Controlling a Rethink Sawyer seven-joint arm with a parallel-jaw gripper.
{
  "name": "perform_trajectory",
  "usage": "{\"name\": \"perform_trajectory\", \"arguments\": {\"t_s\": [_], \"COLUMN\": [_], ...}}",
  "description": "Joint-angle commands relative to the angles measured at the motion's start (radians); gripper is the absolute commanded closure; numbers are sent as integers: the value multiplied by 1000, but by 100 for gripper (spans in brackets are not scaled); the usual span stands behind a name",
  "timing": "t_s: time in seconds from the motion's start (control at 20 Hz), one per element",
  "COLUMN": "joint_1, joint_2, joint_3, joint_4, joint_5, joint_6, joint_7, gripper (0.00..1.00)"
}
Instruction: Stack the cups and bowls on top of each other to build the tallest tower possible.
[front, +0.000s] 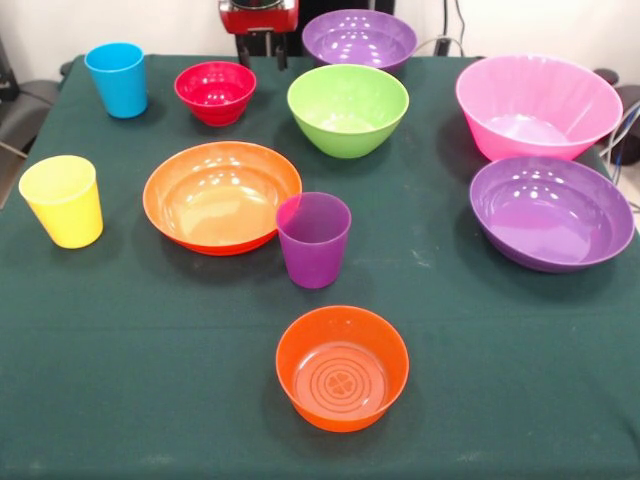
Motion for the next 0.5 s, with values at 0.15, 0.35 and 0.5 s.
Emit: {"name": "perform_trajectory", "arguments": {"t_s": [0.15, 0.35, 0.5], "joint_1": [31, 32, 36], "joint_2": [16, -1, -14], "joint_3": [96, 107, 112], "joint_4": [-117, -112, -109], "joint_5": [45, 61, 69], "joint_6": [104, 129, 144], "joint_7": [19, 16, 16], "gripper": [0, 0, 0]}}
